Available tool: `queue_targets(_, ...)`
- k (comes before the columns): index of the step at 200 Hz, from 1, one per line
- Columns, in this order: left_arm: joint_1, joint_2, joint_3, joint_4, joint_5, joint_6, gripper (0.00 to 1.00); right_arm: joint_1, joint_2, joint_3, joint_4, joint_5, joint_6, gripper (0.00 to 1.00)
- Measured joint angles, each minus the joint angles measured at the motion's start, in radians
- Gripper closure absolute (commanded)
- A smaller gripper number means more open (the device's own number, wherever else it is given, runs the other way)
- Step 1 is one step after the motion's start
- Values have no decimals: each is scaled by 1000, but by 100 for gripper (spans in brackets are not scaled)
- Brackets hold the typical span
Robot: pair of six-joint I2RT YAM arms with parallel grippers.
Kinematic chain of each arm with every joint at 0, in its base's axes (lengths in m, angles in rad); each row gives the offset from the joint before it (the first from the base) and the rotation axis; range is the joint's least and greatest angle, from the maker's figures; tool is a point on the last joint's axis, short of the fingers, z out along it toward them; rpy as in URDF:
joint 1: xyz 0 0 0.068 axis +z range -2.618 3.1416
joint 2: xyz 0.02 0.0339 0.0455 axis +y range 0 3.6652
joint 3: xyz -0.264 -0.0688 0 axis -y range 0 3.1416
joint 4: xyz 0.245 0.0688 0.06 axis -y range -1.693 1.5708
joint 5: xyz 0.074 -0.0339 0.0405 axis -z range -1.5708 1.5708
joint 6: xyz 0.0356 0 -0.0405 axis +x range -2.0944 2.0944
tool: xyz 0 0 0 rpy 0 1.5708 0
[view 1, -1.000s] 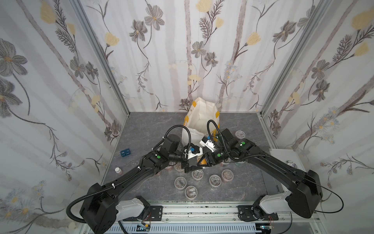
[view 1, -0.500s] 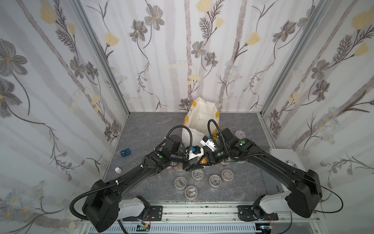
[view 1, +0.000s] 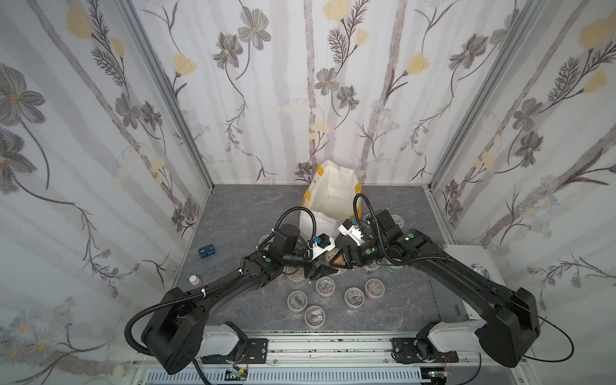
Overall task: Take out the seed jars from the canvas bag
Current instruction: Place the seed jar at the center of the board.
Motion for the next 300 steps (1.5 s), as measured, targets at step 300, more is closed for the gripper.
queue_targets(300, -15, 216, -30, 460, -43, -1056, 42, 84, -123, -356, 592, 455, -921, 35)
